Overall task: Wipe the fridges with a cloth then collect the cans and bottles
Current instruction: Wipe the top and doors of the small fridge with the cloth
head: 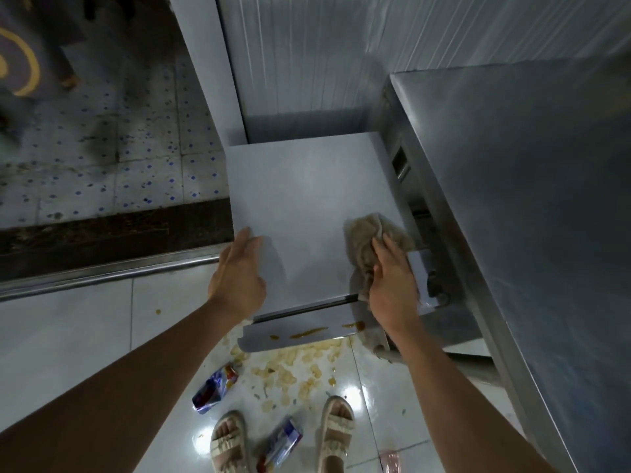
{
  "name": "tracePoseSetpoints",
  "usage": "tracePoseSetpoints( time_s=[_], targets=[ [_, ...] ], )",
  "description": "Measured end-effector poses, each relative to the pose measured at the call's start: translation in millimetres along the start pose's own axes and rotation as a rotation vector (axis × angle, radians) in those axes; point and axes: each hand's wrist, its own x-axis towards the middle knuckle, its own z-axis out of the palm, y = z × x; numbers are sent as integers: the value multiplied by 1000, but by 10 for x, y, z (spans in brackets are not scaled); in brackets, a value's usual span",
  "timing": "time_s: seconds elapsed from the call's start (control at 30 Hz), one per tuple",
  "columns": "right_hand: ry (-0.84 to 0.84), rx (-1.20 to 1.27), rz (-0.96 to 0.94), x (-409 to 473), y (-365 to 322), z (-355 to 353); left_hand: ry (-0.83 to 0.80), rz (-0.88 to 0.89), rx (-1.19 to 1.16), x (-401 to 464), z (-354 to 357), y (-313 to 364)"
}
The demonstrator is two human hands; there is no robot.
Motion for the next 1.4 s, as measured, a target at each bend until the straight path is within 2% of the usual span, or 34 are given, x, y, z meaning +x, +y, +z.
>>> tracePoseSetpoints(
  time_s=[0.1,0.27,0.4,0.53,0.67,0.77,0.9,0.97,1.17,1.23,1.33,1.4],
  targets=[
    [48,102,32,-582,-96,144,7,17,-26,-174,36,-67],
    [164,61,86,-989,-548,530,-22,87,-89,-385,4,-179],
    [120,18,-22,-1198,-970,793,-46,150,-64,-507,-8,-294],
    [60,-47,-155,-1153,-727,644,-93,172,-40,-550,-13,-323],
    [88,-96,51,-976,-256,361,-97,194,-24,-594,-26,-344],
    [177,-60,107,-1020,-465,474,-112,229,-18,-619,-53,-405],
    [116,63,-52,-1320,-1068,848,-140,213,-122,-629,-82,-464],
    [81,111,-108,-1340,-1142,886,-123,181,-167,-599,-94,-479],
    [79,11,-7,-921,-827,634,-23,115,-238,-427,-116,-442],
    [92,-31,-103,-944,-940,709,10,108,-299,-373,-126,-416],
    [-4,-56,-329,-1000,-1129,870,52,92,-397,-309,-173,-417],
    [-36,-76,-360,-758,-1162,919,86,71,-422,-238,-217,-466]
  ],
)
